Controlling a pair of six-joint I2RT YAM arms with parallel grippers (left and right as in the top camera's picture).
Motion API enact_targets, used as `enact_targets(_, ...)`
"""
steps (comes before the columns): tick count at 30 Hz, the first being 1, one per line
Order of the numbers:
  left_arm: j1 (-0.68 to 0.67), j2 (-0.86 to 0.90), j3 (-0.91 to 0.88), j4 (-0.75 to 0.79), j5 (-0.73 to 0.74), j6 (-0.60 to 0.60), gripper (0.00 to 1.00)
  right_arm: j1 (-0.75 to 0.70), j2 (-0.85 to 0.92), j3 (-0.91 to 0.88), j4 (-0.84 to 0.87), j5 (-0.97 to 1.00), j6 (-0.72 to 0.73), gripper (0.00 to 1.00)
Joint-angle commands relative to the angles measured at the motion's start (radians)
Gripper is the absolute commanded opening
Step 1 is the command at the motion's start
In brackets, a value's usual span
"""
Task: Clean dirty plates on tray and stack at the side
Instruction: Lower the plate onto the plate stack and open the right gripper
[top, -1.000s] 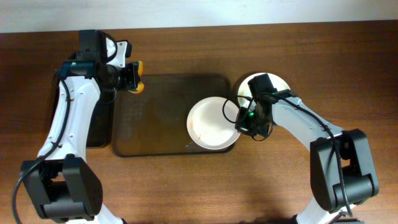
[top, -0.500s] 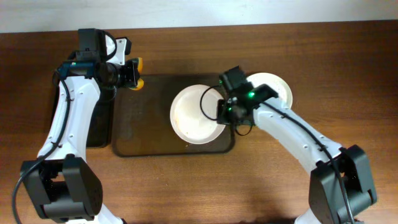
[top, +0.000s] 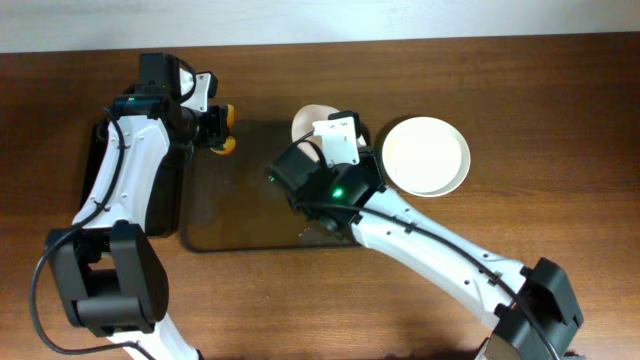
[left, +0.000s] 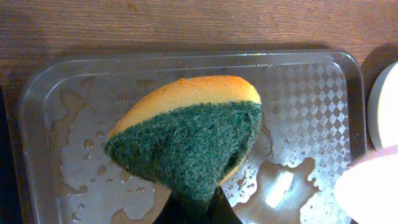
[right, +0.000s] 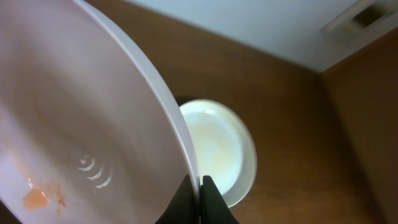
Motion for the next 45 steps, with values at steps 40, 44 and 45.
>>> enact_targets(40, -0.003, 0.139, -0.042, 0.05, -0.053, -0.006, 0.0, -0.619, 0.161, 0.149, -0.039, -1.188, -0.174, 0.75)
enact_targets(44, 0.017, 0.123, -0.036, -0.016, -0.212, -0.013, 0.01, -0.565, 0.162, 0.149, -0.039, -1.188, -0.174, 0.79)
enact_targets(45, 0.038, 0.109, -0.028, -0.031, -0.255, -0.042, 0.0, -0.56, 0.162, 0.149, -0.038, -1.187, -0.174, 0.79)
